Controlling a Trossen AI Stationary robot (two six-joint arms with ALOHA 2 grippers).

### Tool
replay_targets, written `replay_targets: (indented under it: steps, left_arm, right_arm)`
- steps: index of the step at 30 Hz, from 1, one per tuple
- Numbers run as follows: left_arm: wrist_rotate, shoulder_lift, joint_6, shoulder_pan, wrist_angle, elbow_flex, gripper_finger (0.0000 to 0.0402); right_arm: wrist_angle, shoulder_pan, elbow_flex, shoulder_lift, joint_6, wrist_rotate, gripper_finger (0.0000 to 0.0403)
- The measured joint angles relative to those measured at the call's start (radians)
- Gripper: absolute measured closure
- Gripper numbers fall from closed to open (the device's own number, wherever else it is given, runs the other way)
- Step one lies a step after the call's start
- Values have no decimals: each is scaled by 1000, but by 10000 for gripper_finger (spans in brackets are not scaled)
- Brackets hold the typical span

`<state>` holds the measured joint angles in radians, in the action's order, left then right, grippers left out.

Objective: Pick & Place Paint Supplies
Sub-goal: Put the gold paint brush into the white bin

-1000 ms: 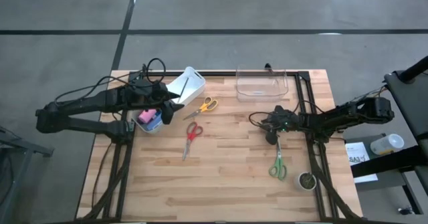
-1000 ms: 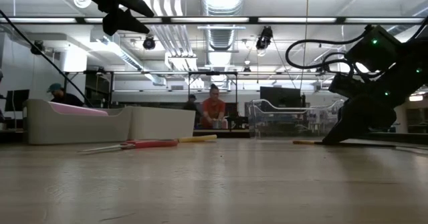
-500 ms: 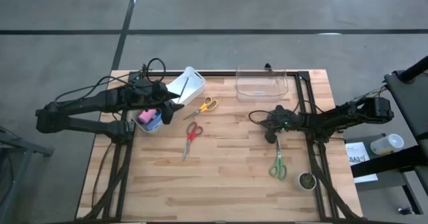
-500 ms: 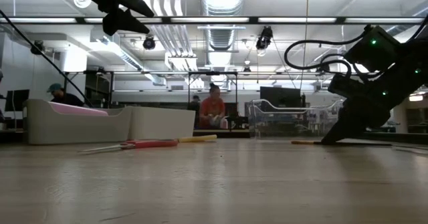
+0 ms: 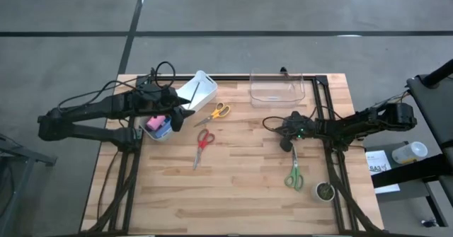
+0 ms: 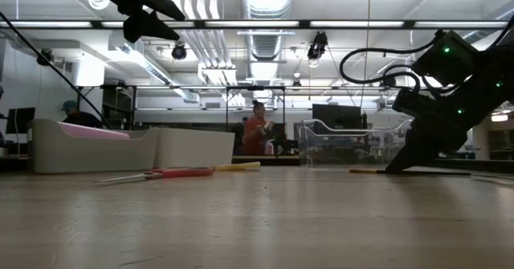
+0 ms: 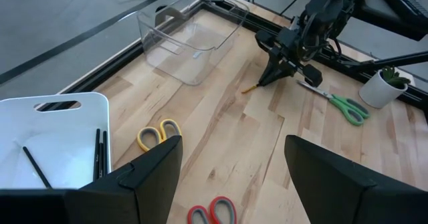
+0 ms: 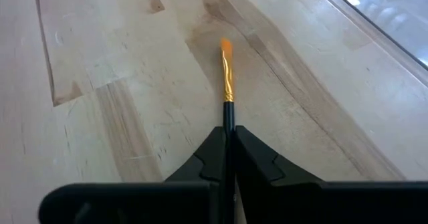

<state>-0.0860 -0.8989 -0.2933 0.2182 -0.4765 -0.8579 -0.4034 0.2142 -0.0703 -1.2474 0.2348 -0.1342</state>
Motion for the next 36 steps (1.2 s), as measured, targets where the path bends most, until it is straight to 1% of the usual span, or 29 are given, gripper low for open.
replay_targets:
  steps: [7,15,19,24,30,36]
  left_arm:
    - [0,0,0,0,0,0,130]
    - [0,0,0,0,0,0,130]
    - [0,0,0,0,0,0,130]
    - [0,0,0,0,0,0,130]
    - [0,0,0,0,0,0,130]
    - [0,0,0,0,0,0,130]
  right_arm:
    - [53,0,-45,20,2,6,387]
    - [287,0,-193,26,-5,53,387]
    - [371,0,-279,27,-17,66,388]
    - [426,9,-389,28,-166,139,388]
    - [464,63,-509,29,-352,238,388]
    - [469,137,-641,-3,-484,256,388]
